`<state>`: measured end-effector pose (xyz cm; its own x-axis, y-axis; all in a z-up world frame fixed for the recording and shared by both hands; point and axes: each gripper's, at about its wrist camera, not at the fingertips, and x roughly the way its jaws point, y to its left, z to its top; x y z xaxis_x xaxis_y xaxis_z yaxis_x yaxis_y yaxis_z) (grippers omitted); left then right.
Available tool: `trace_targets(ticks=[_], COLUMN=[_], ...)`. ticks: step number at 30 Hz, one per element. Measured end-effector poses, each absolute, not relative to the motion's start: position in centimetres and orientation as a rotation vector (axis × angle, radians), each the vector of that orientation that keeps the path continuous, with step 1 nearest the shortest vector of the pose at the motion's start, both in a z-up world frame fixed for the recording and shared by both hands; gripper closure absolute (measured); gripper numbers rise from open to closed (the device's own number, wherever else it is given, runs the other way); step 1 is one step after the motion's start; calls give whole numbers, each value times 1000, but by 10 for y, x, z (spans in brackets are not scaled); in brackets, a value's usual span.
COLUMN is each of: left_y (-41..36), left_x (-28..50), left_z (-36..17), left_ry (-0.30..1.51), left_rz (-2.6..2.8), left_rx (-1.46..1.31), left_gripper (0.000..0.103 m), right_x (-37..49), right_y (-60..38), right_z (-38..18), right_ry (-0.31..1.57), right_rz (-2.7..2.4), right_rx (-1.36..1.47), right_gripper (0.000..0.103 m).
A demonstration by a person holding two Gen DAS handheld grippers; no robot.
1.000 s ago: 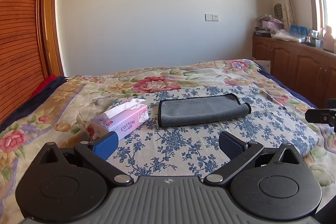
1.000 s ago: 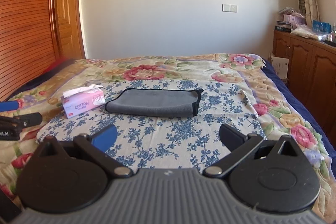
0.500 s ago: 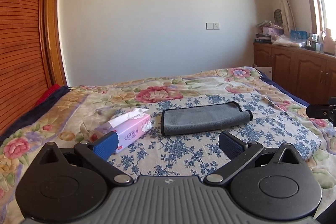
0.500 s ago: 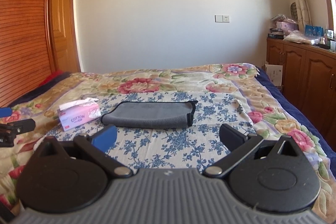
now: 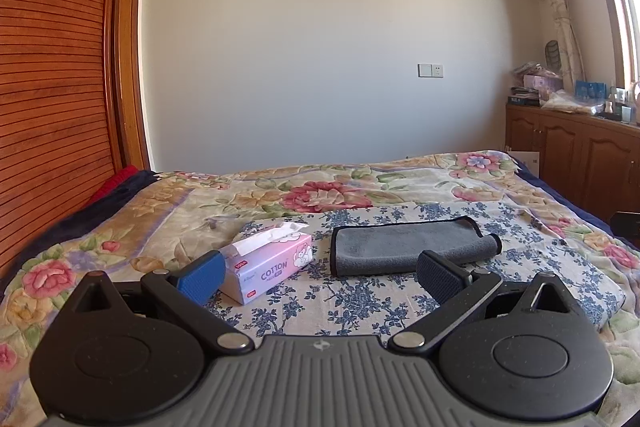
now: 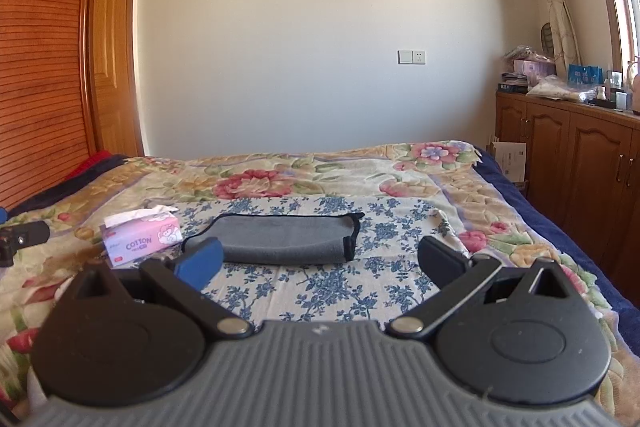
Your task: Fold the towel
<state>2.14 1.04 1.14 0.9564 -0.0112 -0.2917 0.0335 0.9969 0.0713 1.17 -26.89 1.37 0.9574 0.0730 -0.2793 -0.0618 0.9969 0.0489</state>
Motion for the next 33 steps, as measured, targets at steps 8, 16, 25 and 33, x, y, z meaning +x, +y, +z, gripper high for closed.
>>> trace_targets(ticks=[8,16,25,33], left_y=[12,10,9,7], left_x=[22,21,19,17], left_z=[11,10,9,8], left_ry=[292,292,289,285], left_rz=[-26,-31,-40,-48], left_rx=[82,95,106,116], left_gripper=[0,0,0,0], right_x=[11,11,10,10], right_y=[-269,-269,-270,-271], right_z=[14,14,15,15], right_ry=[282,283,285,287], right_rz=[66,66,65,63], right_rx=[39,37,36,39], right_gripper=[0,0,0,0])
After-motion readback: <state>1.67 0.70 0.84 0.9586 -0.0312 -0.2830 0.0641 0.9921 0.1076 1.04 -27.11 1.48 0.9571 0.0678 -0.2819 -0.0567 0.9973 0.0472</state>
